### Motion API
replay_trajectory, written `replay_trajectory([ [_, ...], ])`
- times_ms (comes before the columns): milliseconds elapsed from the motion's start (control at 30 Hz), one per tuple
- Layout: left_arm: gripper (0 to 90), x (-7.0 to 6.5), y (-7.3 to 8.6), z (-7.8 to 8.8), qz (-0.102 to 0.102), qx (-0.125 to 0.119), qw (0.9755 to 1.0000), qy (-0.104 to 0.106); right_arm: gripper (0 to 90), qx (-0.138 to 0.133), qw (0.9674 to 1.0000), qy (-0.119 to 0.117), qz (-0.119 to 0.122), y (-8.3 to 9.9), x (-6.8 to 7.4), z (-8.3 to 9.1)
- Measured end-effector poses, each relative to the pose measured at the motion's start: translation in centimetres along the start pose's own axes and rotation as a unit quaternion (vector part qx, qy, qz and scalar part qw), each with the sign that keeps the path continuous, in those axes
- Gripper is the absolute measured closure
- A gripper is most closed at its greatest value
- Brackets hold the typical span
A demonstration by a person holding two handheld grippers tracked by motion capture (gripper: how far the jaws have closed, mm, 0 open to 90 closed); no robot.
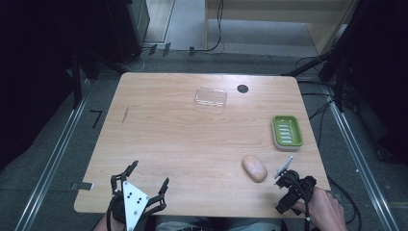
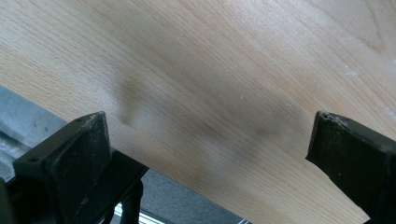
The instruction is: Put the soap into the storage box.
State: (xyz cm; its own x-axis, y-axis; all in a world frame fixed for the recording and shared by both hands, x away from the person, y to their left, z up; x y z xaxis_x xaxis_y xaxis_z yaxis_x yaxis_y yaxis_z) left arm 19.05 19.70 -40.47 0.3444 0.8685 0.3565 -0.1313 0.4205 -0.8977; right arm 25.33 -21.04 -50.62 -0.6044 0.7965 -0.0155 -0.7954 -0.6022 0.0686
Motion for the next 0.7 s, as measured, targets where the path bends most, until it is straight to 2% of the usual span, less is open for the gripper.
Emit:
replay_trajectory([
  [100, 9.9, -0.1, -0.1, 0.0, 0.001, 0.0, 1.0, 0.003, 0.0, -0.003, 1.0, -0.002, 0.003, 0.1, 0.0, 0.0],
  [200, 9.9, -0.2, -0.1, 0.1, -0.007, 0.0, 0.9999, 0.007, 0.0, -0.007, 1.0, -0.001, -0.001, 0.3, 0.0, 0.2],
  [333, 9.9, 0.0, -0.1, 0.1, 0.004, 0.0, 1.0, 0.0, 0.0, -0.019, 0.9998, 0.007, 0.003, 0.0, 0.0, 0.6],
  [467, 9.9, -0.3, -0.1, -0.1, -0.005, 0.003, 1.0, 0.006, 0.0, -0.023, 0.9997, 0.007, 0.0, -0.3, -0.1, 0.9],
  [567, 9.9, -0.1, -0.1, 0.0, 0.001, 0.002, 1.0, 0.002, 0.0, -0.025, 0.9995, 0.019, 0.008, -0.8, -0.3, 1.0],
  [700, 9.9, -0.2, -0.1, -0.1, -0.001, 0.004, 1.0, 0.005, 0.0, -0.028, 0.9992, 0.021, 0.02, -1.6, 0.0, 1.2],
])
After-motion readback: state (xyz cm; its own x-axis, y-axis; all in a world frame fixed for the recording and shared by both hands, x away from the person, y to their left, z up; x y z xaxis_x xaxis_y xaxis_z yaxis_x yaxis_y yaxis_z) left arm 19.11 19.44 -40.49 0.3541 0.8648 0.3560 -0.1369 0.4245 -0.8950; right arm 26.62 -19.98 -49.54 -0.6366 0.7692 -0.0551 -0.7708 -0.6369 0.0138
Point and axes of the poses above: each handheld gripper's, and its own axes: z roughly backward along the jaws, y roughly out of its underside, x roughly to its left, the point moved 4 cm from there along -z, roughly forward along the jaws, and after that the axes turned 1 degree about z, right-handed, at the moved point
